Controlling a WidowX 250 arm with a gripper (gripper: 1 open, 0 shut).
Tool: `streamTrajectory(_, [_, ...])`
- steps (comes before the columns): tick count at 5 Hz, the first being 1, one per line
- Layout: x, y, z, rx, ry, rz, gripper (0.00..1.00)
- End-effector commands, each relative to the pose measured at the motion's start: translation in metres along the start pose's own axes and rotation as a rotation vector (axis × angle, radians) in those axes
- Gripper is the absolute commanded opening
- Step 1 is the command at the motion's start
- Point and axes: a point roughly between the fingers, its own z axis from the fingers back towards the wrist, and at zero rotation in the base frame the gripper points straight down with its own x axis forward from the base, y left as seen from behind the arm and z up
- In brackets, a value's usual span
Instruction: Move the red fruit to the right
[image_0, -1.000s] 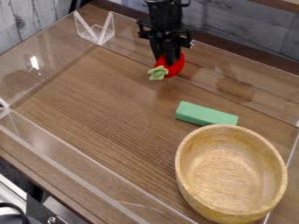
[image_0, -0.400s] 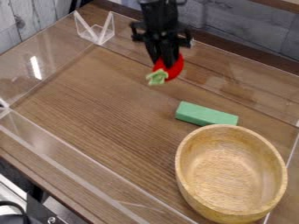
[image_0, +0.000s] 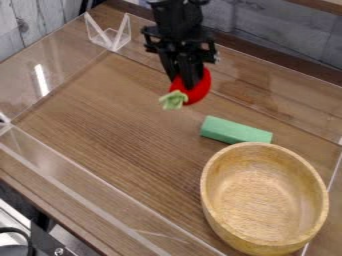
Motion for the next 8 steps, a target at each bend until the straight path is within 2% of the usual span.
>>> streamTrajectory(1, [-0.021, -0.008, 0.000, 0.018, -0.036, -0.016, 0.00])
streamTrajectory(3, [-0.056, -0.009, -0.040, 0.046, -0.020, 0.055, 0.00])
streamTrajectory(4, [-0.062, -0.010, -0.057, 0.061, -0.010, 0.049, 0.00])
streamTrajectory(5, [-0.063, -0.010, -0.068, 0.079, 0.004, 0.031, 1.00])
streamTrajectory(6, [-0.068, -0.008, -0.069, 0.110, 0.008, 0.042, 0.00])
streamTrajectory(7, [-0.071, -0.006, -0.067, 0.135, 0.009, 0.060, 0.00])
streamTrajectory(8, [-0.071, -0.006, -0.084, 0.147, 0.020, 0.025, 1.00])
